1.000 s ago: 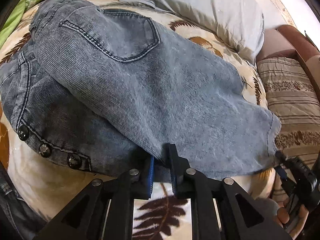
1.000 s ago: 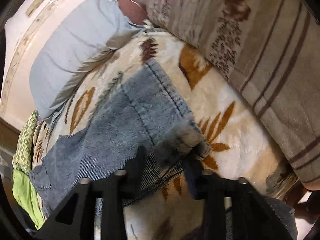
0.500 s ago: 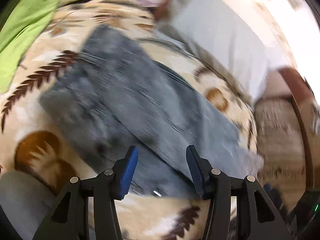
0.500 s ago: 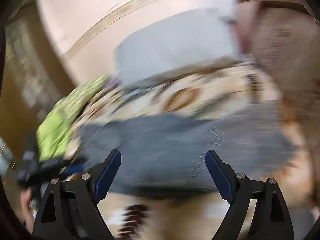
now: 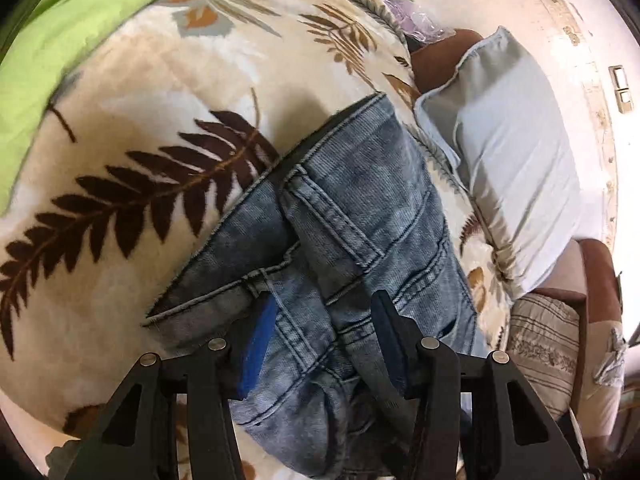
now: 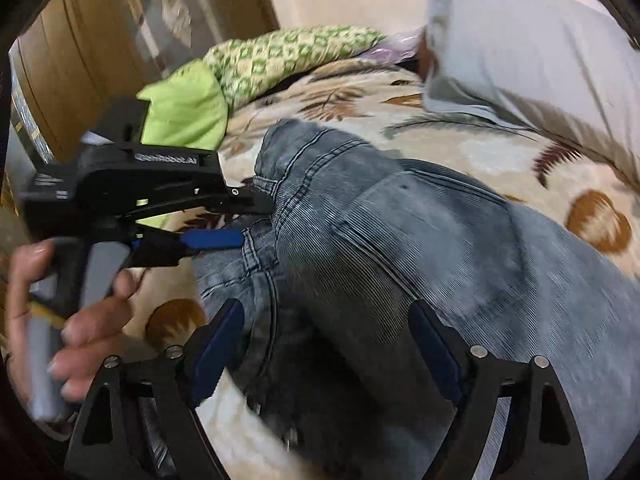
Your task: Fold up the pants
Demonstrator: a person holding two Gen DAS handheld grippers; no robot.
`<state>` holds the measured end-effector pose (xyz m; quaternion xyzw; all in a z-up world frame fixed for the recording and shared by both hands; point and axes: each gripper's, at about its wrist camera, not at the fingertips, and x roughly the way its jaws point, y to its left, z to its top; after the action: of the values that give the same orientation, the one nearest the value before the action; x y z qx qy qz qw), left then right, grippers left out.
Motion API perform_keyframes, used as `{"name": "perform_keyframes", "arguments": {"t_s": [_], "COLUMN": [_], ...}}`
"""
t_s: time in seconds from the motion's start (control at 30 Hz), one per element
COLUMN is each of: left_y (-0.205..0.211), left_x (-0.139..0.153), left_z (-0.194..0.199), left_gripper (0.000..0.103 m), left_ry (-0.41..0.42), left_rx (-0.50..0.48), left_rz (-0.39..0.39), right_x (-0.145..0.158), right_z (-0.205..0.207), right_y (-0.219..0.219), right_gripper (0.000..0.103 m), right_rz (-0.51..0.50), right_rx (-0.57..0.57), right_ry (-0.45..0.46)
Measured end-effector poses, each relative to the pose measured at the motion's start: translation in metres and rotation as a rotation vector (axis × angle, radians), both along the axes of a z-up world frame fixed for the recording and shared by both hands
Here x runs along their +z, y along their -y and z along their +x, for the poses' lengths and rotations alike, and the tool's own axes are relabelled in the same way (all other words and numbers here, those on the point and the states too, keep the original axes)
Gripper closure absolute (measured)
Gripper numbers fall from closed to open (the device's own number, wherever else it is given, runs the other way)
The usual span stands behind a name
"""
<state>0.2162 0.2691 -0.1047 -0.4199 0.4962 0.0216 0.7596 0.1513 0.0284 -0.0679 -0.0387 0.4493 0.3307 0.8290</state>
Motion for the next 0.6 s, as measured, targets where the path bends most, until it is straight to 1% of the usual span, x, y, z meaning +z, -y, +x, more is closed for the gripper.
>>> {"name": "perform_keyframes", "arguments": {"t_s": [0.03,0.07,0.1,0.13,0.17,0.2,0.23,0.3,0.37,0.43,0.5,0.53,0.57,0.6], "left_y": [-0.001,-0.001,-0.001,0.0,0.001,0.0,0.003,0.006,0.007,0.01,0.013,0.014,0.015,0.015], "left_x": [-0.004,-0.005,-0.005,-0.012,-0.015,-0.014,-0.019,-0.021,-0.026,-0.022,-0.018,-0.016,-0.016,-0.016], "left_z": [0.003,0.005,0.004,0.008,0.01,0.01,0.016,0.02,0.024,0.024,0.024,0.023,0.023,0.023], "left_gripper": [0.054,0.054,0.054,0.054,0.054,0.054,0.054,0.053,0.053,0.053,0.051,0.049,0.048,0.048], "left_ry": [0.008,0.013,0.014,0.014,0.015,0.018,0.02,0.02,-0.001,0.0,0.005,0.008,0.01,0.011], "left_rx": [-0.003,-0.005,-0.014,-0.018,-0.02,-0.021,-0.024,-0.03,-0.037,-0.038,-0.047,-0.046,-0.044,-0.039], "left_rz": [-0.002,-0.005,-0.013,-0.018,-0.024,-0.027,-0.03,-0.043,-0.053,-0.038,-0.027,-0.034,-0.046,-0.052], "right_x": [-0.004,-0.01,-0.015,-0.019,-0.021,-0.019,-0.015,-0.007,-0.002,0.001,0.002,0.003,0.003,0.003], "right_z": [0.005,0.008,0.012,0.014,0.016,0.018,0.018,0.02,0.023,0.027,0.035,0.038,0.042,0.046], "right_y": [-0.007,-0.015,-0.019,-0.023,-0.022,-0.017,-0.011,-0.004,0.008,0.016,0.03,0.035,0.045,0.052], "right_gripper": [0.031,0.037,0.054,0.067,0.073,0.092,0.098,0.099,0.099,0.099,0.099,0.099,0.099,0.099], "right_rz": [-0.016,-0.061,-0.094,-0.121,-0.125,-0.086,-0.041,0.0,0.078,0.136,0.228,0.272,0.331,0.368], "right_rx": [0.01,0.008,0.003,-0.001,-0.016,-0.027,-0.032,-0.058,-0.086,-0.104,-0.136,-0.149,-0.17,-0.182], "right_ry": [0.001,0.009,0.012,0.011,0.005,-0.013,-0.037,-0.064,-0.107,-0.146,-0.209,-0.243,-0.282,-0.305]}}
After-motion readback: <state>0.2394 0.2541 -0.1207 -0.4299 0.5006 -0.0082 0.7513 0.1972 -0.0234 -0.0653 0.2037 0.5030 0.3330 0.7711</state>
